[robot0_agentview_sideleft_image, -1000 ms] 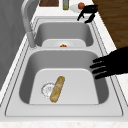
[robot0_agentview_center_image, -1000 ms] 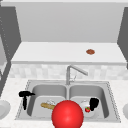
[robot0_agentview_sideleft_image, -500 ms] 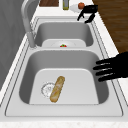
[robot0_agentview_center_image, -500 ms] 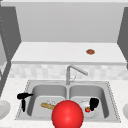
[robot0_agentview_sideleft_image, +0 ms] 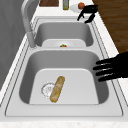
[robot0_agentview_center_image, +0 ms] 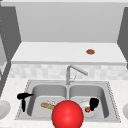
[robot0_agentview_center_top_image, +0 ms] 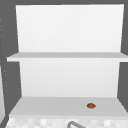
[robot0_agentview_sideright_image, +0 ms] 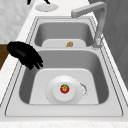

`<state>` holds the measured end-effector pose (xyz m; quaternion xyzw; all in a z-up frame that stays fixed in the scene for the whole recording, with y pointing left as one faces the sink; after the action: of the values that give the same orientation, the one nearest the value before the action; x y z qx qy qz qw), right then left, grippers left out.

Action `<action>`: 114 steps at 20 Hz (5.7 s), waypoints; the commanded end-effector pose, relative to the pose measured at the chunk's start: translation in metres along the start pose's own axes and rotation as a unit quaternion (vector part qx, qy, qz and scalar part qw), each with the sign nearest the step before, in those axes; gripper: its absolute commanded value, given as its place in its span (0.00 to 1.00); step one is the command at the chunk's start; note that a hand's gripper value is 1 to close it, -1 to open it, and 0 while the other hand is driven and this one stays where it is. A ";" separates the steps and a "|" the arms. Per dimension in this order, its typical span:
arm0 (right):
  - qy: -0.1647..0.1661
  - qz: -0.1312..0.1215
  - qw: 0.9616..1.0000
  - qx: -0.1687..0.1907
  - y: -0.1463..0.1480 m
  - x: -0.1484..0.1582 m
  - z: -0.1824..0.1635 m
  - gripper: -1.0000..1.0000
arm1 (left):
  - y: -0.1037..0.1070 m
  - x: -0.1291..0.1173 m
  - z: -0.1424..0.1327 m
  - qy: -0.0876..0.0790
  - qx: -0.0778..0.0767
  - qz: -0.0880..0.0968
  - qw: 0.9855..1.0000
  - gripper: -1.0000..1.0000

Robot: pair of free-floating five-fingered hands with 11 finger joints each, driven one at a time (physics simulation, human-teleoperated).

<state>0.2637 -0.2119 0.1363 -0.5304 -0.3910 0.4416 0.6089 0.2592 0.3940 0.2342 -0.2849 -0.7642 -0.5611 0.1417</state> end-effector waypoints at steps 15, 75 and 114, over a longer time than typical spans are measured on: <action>0.000 0.000 1.000 0.000 0.000 0.000 0.000 0.50 | 0.000 0.000 0.001 -0.002 -0.003 -0.011 1.000 0.00; -0.071 -0.002 0.997 -0.023 -0.006 0.004 0.001 0.00 | -0.033 -0.031 -0.036 0.007 -0.005 -0.019 1.000 0.50; -0.267 0.006 0.964 -0.013 -0.046 0.084 -0.169 0.00 | -0.033 -0.032 -0.036 0.012 0.001 -0.030 0.999 0.50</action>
<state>0.4321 -0.1929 0.1622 -0.4026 -0.5424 0.5652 0.4735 0.2608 0.3443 0.2032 -0.2551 -0.7714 -0.5673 0.1344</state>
